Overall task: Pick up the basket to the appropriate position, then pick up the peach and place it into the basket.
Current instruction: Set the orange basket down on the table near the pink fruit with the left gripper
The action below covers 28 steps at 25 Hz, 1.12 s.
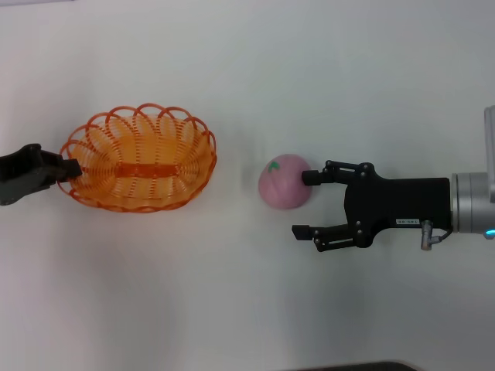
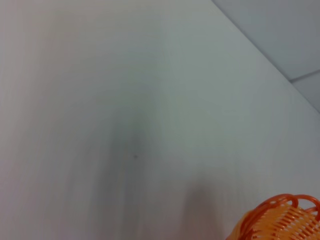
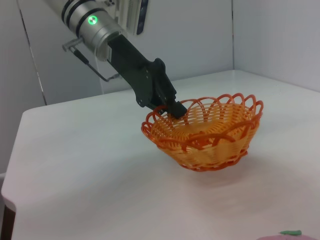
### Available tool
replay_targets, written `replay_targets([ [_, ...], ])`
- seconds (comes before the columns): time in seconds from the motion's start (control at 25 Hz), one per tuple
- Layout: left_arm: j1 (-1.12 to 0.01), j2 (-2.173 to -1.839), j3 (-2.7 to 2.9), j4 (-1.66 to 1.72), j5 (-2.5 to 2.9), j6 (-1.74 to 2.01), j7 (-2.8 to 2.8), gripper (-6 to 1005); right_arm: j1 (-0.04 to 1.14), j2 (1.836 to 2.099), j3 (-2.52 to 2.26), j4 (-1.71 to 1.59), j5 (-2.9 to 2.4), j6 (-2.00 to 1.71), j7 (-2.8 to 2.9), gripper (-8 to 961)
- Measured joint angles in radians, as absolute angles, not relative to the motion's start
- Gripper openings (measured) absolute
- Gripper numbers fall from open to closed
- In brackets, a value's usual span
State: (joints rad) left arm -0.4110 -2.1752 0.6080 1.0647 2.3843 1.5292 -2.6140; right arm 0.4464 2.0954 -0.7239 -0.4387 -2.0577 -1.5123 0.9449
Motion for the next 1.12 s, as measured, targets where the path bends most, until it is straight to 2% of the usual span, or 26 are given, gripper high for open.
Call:
replay_targets([
  [0.64,-0.308,-2.175,0.810,1.082,2.250,1.442,-2.648,78,0.448,2.095,-0.724,-0.427,-2.055,-1.498,0.946,924],
  [1.12,-0.275,-2.175,0.889,1.095,2.218,1.383,-2.653,84,0.451,2.095,-0.724,-0.426,-2.055,-1.497,0.946,924],
])
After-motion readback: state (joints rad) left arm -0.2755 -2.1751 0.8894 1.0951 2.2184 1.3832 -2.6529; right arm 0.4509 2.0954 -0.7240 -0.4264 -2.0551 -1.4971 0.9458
